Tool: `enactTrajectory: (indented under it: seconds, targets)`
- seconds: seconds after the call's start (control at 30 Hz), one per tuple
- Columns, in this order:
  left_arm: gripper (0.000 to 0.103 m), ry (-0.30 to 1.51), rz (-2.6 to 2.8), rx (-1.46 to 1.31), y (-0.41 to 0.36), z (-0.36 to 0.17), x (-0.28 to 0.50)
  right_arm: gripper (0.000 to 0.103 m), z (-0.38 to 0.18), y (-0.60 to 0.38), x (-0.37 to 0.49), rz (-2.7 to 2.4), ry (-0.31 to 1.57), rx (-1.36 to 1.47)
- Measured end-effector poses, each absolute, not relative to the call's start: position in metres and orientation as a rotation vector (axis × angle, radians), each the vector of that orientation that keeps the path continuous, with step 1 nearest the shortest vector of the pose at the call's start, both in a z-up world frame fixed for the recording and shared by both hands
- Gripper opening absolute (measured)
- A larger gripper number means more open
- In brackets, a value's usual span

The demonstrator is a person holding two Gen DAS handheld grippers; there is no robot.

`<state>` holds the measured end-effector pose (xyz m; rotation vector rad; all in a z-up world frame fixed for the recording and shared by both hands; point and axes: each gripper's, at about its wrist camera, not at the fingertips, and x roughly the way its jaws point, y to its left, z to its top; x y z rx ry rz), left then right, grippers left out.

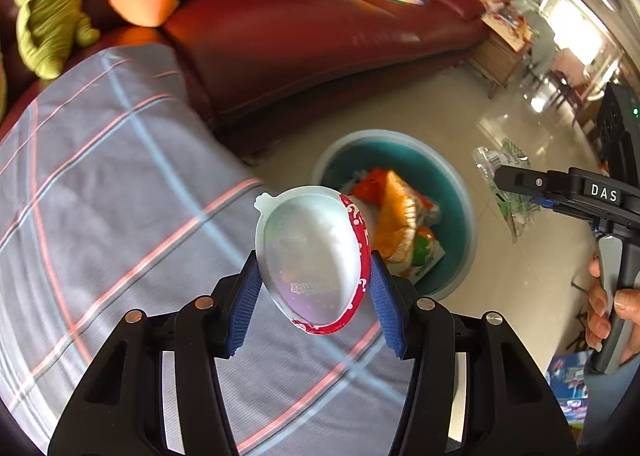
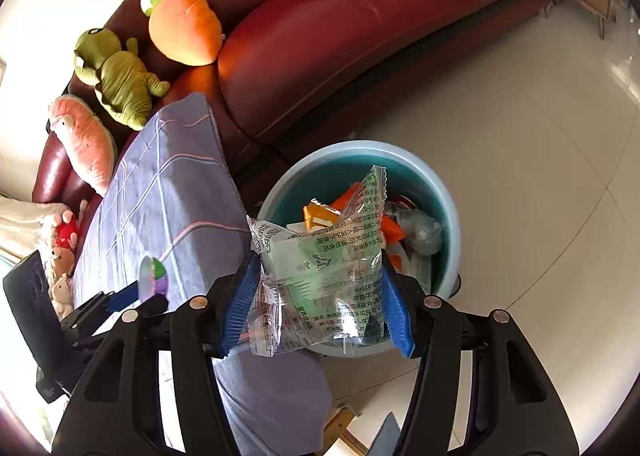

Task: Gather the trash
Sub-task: 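Carry the packet and capsule half over the teal bin with both tools, then open the left tool over the bin, then open the right tool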

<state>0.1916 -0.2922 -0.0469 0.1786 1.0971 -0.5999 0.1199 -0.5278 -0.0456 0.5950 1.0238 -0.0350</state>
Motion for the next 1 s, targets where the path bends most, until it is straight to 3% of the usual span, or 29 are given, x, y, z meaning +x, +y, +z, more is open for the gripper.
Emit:
enactTrajectory:
  seconds: [0.57, 0.63, 0.7, 1.0]
  targets:
    - [0.055, 1.149, -0.817, 0.259, -0.393, -0.078, 0.18, 0.056, -0.035, -0.57, 0.1, -0.162, 1.016, 0.608]
    - [0.062, 1.158, -0.831, 0.266, -0.404, -0.083, 0.18, 0.056, -0.034, -0.573, 0.098, -0.171, 1.017, 0.607]
    - [0.079, 1.138, -0.81, 0.288, -0.41, -0.086, 0.181, 0.056, -0.035, -0.575, 0.096, -0.182, 1.019, 0.608]
    - [0.083, 1.155, -0.74, 0.251, -0.392, -0.093, 0.192, 0.057, -0.044, -0.573, 0.1, -0.181, 1.045, 0.609]
